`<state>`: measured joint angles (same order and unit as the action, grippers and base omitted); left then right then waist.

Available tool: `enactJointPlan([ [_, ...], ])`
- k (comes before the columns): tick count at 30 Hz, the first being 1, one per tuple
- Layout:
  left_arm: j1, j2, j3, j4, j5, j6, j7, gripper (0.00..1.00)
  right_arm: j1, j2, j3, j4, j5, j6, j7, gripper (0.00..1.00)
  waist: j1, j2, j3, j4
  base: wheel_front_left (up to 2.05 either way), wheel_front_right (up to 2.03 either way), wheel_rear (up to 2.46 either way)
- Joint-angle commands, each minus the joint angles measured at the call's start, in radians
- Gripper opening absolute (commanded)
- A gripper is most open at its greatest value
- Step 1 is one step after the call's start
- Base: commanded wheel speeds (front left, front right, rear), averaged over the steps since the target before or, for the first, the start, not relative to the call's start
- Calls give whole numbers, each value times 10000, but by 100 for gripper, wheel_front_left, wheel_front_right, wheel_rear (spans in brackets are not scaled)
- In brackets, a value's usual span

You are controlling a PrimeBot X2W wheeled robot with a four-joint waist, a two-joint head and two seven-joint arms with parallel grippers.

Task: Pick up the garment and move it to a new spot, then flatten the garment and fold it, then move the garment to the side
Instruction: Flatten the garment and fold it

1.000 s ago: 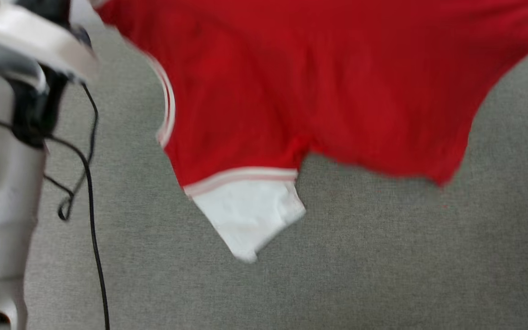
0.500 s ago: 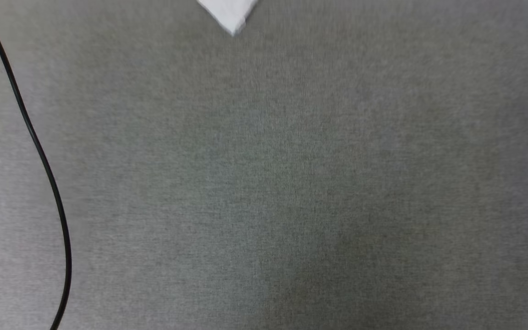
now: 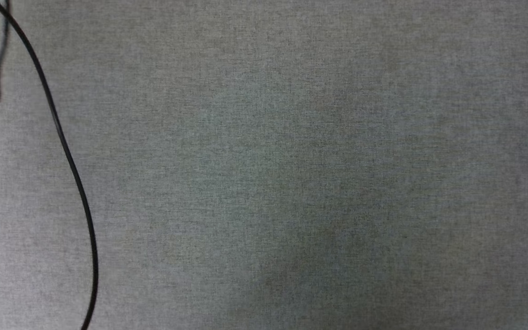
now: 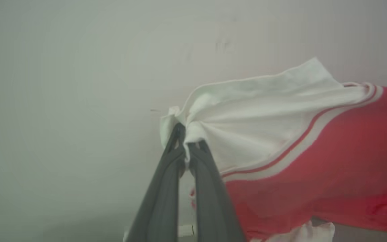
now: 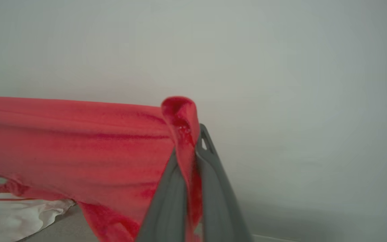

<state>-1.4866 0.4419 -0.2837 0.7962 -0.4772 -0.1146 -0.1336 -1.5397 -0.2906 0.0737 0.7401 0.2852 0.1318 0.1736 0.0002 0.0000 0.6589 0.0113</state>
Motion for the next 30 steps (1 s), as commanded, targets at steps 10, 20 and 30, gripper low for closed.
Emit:
enactJointPlan([
  [10,3354,-486,-62,850,-1517,-139,-926,0,3488,-133,1019,635,1429,-21,-940,0,-2,0,-1356,88,0,0,0],
  [20,7933,-215,-354,-239,-2717,-141,-1292,0,7827,-684,1426,-60,2410,-28,-1417,0,-2,0,-3447,177,0,0,0],
  [30,11615,-249,-83,-1773,-2901,286,-1344,0,11925,-805,422,-1827,2463,-54,-1176,0,-2,0,-5200,449,0,0,0],
])
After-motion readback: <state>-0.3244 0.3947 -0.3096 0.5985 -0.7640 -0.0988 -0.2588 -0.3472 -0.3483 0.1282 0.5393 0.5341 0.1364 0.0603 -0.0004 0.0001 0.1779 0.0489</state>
